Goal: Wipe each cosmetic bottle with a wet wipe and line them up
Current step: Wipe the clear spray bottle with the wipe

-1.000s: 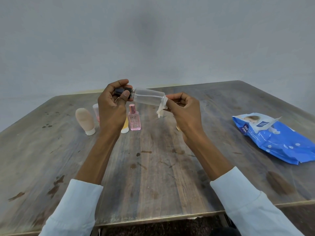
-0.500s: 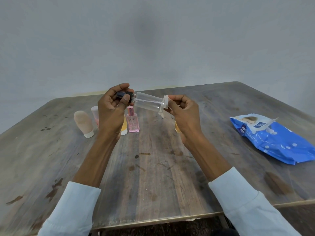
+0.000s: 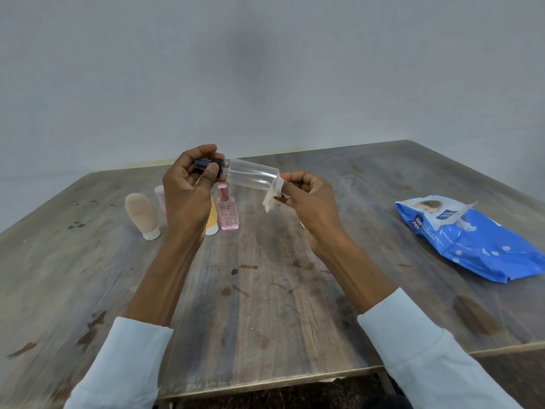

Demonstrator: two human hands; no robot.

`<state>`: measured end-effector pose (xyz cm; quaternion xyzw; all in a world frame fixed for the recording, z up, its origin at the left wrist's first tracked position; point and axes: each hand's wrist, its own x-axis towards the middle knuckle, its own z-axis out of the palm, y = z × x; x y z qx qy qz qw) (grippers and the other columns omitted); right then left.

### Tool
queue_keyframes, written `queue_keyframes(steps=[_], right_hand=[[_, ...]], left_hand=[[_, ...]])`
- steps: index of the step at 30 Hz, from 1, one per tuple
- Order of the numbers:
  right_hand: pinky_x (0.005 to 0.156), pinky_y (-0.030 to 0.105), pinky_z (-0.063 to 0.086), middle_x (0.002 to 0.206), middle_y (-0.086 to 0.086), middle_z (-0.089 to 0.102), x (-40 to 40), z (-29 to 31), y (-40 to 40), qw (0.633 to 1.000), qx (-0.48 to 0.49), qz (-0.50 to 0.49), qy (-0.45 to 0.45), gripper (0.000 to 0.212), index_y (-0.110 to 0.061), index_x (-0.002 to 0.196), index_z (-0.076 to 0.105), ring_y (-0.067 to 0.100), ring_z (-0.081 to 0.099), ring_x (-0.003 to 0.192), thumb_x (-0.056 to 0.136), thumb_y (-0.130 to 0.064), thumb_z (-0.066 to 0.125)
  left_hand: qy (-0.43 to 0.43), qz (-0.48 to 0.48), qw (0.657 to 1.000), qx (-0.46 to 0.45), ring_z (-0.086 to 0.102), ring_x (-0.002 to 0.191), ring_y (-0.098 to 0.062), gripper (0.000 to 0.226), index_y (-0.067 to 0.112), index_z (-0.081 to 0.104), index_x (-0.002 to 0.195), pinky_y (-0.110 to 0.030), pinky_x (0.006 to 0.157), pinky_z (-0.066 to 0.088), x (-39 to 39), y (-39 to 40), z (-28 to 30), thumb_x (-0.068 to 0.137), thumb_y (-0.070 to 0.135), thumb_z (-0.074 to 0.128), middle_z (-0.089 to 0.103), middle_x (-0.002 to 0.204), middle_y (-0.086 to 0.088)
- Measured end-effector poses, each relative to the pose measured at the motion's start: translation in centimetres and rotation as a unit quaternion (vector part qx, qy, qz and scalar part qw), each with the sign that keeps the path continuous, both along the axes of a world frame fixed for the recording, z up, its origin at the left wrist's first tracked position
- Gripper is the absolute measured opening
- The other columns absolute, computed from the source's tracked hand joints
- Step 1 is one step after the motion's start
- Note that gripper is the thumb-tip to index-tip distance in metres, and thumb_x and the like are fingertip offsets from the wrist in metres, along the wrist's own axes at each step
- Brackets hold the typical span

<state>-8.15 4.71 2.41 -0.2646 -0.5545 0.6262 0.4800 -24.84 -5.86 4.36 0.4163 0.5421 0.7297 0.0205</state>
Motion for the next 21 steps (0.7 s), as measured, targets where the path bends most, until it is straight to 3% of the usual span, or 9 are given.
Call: queue_keyframes(steps=[4, 10, 15, 21], right_hand=[[0.082, 0.025, 0.064, 0.112, 0.021, 0.077, 0.22, 0.33, -0.4, 0.999, -0.027, 0.022, 0.033, 0.005, -0.004, 0.102, 0.075, 0.031, 0.076, 0.109, 0.097, -0.004, 0.075], [0.091, 0.036, 0.065, 0.102, 0.012, 0.08, 0.28, 0.32, -0.15, 0.999, 0.015, -0.029, 0.034, 0.003, -0.012, 0.098, 0.077, 0.022, 0.079, 0.093, 0.096, -0.014, 0.08], [0.089, 0.034, 0.066, 0.097, 0.008, 0.08, 0.14, 0.13, -0.17, 1.0, 0.014, -0.015, 0.021, 0.007, -0.009, 0.102, 0.076, 0.015, 0.079, 0.086, 0.097, -0.013, 0.079], [0.088, 0.032, 0.065, 0.102, 0.013, 0.08, 0.64, 0.78, -0.31, 0.998, -0.005, -0.008, 0.057, 0.005, -0.008, 0.101, 0.076, 0.024, 0.078, 0.096, 0.096, -0.008, 0.077]], left_hand=[[0.03, 0.038, 0.999, -0.005, 0.073, 0.104, -0.017, 0.027, 0.015, 0.071, 0.119, -0.038, 0.098, 0.062, 0.29, -0.05, 0.13, 0.103, -0.003, 0.061, 0.077, 0.108, 0.0], [0.058, 0.028, 0.998, -0.02, 0.073, 0.102, -0.019, 0.027, 0.013, 0.071, 0.118, -0.034, 0.094, 0.062, 0.35, -0.15, 0.3, 0.102, -0.005, 0.061, 0.076, 0.107, 0.0], [0.048, 0.034, 0.998, -0.004, 0.073, 0.102, -0.016, 0.026, 0.011, 0.071, 0.117, -0.037, 0.094, 0.062, 0.36, -0.36, 0.51, 0.101, -0.007, 0.062, 0.076, 0.108, -0.004], [0.044, 0.041, 0.998, -0.026, 0.073, 0.098, -0.01, 0.023, 0.009, 0.07, 0.117, -0.027, 0.09, 0.061, 0.5, -0.24, 0.47, 0.102, -0.006, 0.06, 0.076, 0.107, 0.001]])
